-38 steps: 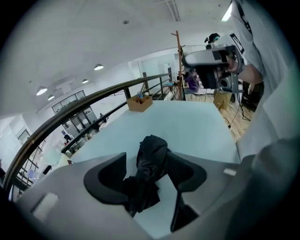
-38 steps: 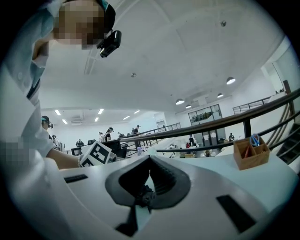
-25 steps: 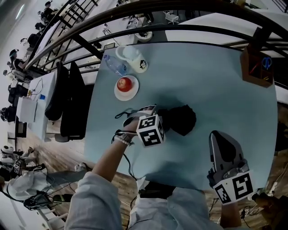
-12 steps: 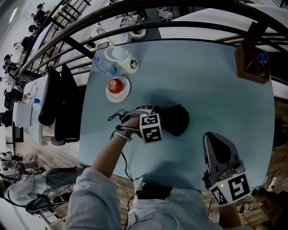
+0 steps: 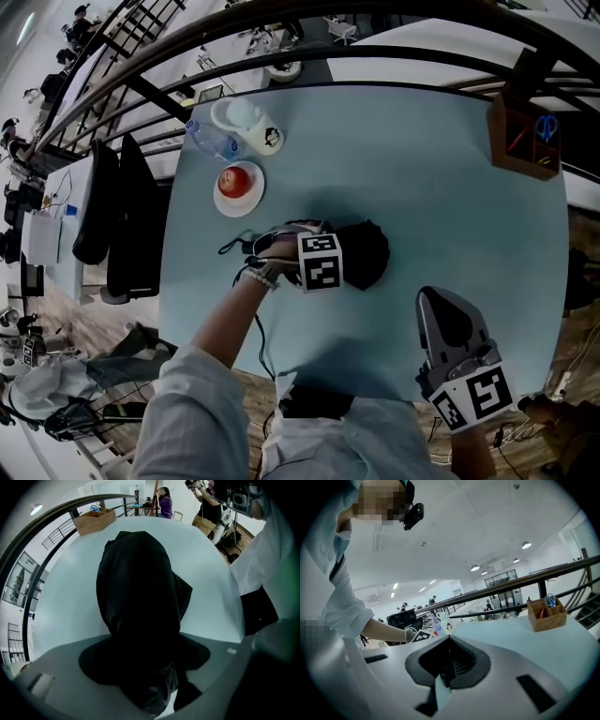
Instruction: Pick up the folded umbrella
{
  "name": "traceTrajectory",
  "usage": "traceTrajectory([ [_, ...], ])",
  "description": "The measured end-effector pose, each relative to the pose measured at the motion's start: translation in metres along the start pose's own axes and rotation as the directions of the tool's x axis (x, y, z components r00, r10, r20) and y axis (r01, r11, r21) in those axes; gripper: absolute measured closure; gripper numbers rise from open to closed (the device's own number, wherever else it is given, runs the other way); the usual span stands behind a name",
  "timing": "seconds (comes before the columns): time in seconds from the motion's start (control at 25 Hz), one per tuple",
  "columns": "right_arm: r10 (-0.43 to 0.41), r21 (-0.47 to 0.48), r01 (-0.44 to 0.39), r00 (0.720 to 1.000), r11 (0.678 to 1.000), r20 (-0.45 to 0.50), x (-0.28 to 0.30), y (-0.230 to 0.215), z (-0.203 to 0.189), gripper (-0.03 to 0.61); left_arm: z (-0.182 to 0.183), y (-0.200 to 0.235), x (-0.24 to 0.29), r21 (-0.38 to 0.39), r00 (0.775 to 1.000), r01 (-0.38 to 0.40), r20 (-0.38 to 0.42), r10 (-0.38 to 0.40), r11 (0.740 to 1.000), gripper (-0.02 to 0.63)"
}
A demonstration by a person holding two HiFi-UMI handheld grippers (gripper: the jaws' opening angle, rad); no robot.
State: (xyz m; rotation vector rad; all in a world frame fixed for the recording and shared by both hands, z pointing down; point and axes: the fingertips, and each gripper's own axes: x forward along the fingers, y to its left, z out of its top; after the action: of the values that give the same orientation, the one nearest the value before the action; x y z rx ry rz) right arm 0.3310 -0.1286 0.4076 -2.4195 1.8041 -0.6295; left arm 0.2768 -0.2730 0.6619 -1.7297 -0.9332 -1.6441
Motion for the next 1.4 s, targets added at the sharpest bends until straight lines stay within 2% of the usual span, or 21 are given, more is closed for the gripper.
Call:
traceTrajectory([
  [0.2, -0.019, 0.014, 0.019, 1.0, 1.0, -0.001, 0.001, -0.003, -0.003, 0.58, 0.002, 0.001, 0.001, 0.036, 1.0, 0.023, -0.011, -0.023, 0.999, 0.31],
  [0.48, -0.027, 0.007, 0.027, 1.0, 1.0, 0.014, -0.002, 0.006, -0.002, 0.58, 0.004, 0.001, -0.001, 0.099, 0.999, -0.038, 0.023, 0.036, 0.994, 0.324],
  [0.64, -0.035, -0.001, 0.035, 0.999, 0.999, 0.024, -0.008, 0.009, -0.002, 0.58, 0.005, 0.004, -0.002, 0.078, 0.995, -0.075, 0.074, 0.069, 0.994, 0.327],
  [0.8, -0.048, -0.01, 0.048, 0.998, 0.999, 0.033, -0.015, 0.019, 0.0, 0.579, 0.005, 0.012, -0.017, 0.0, 0.979, -0.154, 0.132, 0.152, 0.988, 0.327],
  [0.92, -0.054, -0.015, 0.055, 0.998, 0.998, 0.04, -0.019, 0.026, 0.002, 0.58, 0.008, 0.017, -0.038, -0.074, 0.959, -0.19, 0.201, 0.201, 0.979, 0.327],
  [1.12, -0.058, -0.025, 0.06, 0.997, 0.998, 0.056, -0.025, 0.039, 0.005, 0.58, 0.018, 0.015, -0.076, -0.207, 0.908, -0.17, 0.346, 0.235, 0.963, 0.327],
  [1.4, -0.078, -0.057, 0.084, 0.993, 0.995, 0.093, -0.037, 0.061, 0.015, 0.58, 0.013, 0.007, -0.127, -0.35, 0.81, -0.177, 0.48, 0.338, 0.92, 0.327],
])
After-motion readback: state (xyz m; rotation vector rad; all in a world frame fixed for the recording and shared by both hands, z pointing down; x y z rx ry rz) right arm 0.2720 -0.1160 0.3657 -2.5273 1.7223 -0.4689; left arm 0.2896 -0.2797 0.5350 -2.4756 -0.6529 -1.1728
